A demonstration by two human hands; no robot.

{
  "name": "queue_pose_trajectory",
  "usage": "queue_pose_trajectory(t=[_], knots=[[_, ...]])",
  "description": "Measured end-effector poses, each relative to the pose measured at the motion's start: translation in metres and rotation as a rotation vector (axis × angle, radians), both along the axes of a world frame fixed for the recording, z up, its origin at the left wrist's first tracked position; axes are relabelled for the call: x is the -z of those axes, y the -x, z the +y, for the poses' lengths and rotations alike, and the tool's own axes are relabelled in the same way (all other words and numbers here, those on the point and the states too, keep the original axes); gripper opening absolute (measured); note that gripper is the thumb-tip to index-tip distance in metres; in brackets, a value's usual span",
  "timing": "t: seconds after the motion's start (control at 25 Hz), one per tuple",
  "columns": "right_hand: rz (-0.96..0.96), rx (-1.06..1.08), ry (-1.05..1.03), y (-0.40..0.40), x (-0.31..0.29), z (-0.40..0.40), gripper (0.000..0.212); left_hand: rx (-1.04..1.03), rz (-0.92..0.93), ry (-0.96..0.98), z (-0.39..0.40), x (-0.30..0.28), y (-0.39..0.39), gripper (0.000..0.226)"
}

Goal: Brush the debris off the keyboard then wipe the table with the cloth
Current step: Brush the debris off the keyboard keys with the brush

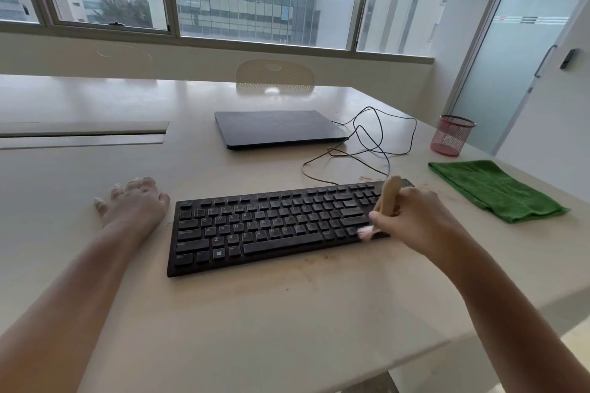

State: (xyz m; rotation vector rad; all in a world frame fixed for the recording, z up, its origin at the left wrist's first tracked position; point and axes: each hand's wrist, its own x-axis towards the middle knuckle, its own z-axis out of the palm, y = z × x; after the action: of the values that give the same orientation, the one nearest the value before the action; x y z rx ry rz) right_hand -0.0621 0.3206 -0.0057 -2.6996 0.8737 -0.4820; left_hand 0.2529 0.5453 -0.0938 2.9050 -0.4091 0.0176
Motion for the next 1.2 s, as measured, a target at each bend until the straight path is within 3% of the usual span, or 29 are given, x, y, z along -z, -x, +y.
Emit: queue_pose_trajectory(t=[0.04, 0.16, 0.24, 0.48, 0.56, 0.68, 0.8, 0.88, 0.96, 1.04, 1.2], knots=[[-0.04, 0.022, -0.001, 0.0, 0.0, -0.001, 0.013, -0.001, 0.002, 0.001, 0.0, 0.0, 0.0, 0.043], [-0.225, -0.218, -0.298, -0.008, 0.006, 0.024, 0.008, 0.002, -0.004, 0.011, 0.0, 0.001, -0.001, 0.042], [-0.207, -0.272, -0.332, -0.006, 0.016, 0.028, 0.01, 0.012, -0.009, 0.015, -0.001, 0.0, 0.0, 0.041], [-0.005, 0.247, -0.074, 0.028, -0.001, -0.052, 0.013, 0.011, -0.006, 0.013, -0.001, 0.0, 0.002, 0.043], [-0.068, 0.22, -0.118, 0.029, -0.003, -0.057, 0.012, 0.016, -0.004, 0.017, -0.002, 0.0, 0.003, 0.043], [-0.1, 0.001, -0.413, 0.025, 0.0, -0.043, 0.006, 0.011, -0.003, 0.023, -0.002, 0.0, 0.004, 0.043], [0.056, 0.169, -0.165, 0.023, -0.001, -0.065, 0.01, 0.017, -0.001, 0.022, -0.001, -0.002, 0.005, 0.043], [-0.042, 0.234, -0.105, 0.021, -0.007, -0.074, 0.011, 0.014, 0.001, 0.023, -0.001, -0.002, 0.006, 0.042], [-0.248, 0.164, -0.237, 0.011, -0.007, -0.069, 0.01, 0.006, 0.002, 0.024, 0.0, -0.002, 0.005, 0.042], [-0.322, 0.094, -0.32, -0.003, 0.0, -0.06, 0.011, 0.01, 0.004, 0.025, 0.0, -0.002, 0.005, 0.042], [-0.056, 0.145, -0.405, -0.008, 0.0, -0.055, 0.02, 0.014, -0.001, 0.034, -0.002, -0.002, 0.006, 0.042]])
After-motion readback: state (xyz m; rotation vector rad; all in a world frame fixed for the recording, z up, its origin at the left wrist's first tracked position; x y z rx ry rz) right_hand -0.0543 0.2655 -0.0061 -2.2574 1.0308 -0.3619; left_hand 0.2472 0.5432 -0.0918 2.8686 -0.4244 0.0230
